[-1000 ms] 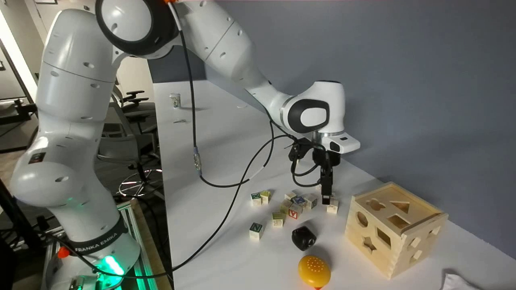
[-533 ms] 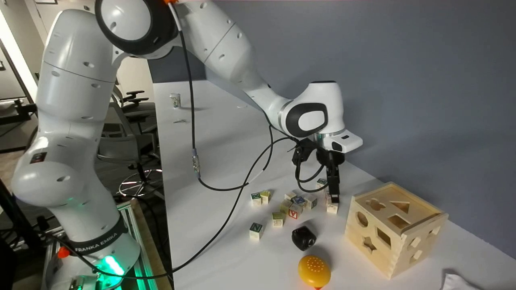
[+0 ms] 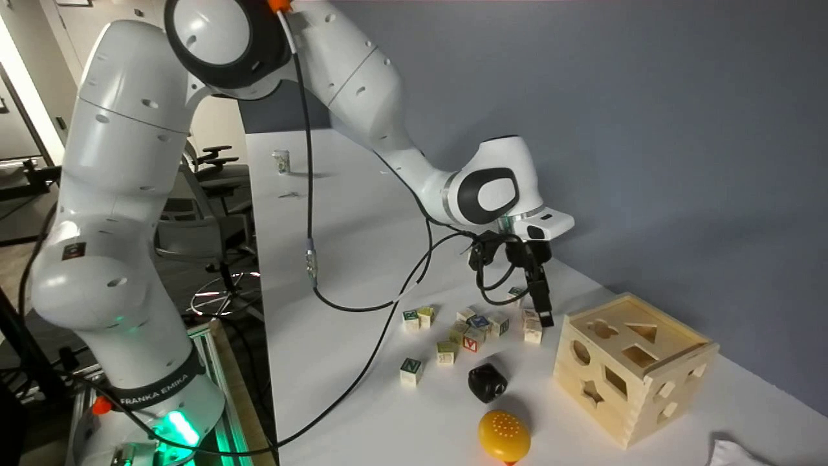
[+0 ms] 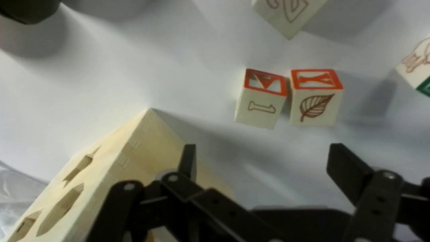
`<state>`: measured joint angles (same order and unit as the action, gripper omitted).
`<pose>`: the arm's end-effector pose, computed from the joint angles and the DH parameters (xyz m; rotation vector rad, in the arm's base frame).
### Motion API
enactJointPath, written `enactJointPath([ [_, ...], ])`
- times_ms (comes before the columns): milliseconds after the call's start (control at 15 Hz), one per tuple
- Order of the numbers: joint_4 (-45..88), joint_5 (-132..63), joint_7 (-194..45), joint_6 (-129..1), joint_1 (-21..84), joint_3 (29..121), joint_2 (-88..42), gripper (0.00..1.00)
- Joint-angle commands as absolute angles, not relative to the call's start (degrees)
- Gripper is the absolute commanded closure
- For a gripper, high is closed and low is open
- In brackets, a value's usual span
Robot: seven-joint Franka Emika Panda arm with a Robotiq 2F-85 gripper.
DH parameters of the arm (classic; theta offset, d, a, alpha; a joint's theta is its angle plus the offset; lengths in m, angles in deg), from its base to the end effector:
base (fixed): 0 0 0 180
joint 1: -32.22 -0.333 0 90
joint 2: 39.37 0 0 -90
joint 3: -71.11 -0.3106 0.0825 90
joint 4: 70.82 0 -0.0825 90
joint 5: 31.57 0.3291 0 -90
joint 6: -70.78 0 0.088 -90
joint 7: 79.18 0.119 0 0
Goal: Move two right blocks to the left
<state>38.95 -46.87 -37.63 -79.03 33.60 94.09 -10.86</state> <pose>0.5677 -0.2299 0.2970 2.5522 -1.1811 0.3837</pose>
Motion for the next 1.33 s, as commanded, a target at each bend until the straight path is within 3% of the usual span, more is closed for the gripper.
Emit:
enactJointPath([
  [0, 42.10, -50.89, -32.04, -86.92, 29.46, 96.73, -10.07, 0.00],
  [733, 49.12, -50.65, -21.54, -101.14, 11.73, 116.60, -6.60, 0.00],
  [1267, 55.02, -46.28, -25.64, -108.55, 4.28, 122.01, -3.32, 0.00],
])
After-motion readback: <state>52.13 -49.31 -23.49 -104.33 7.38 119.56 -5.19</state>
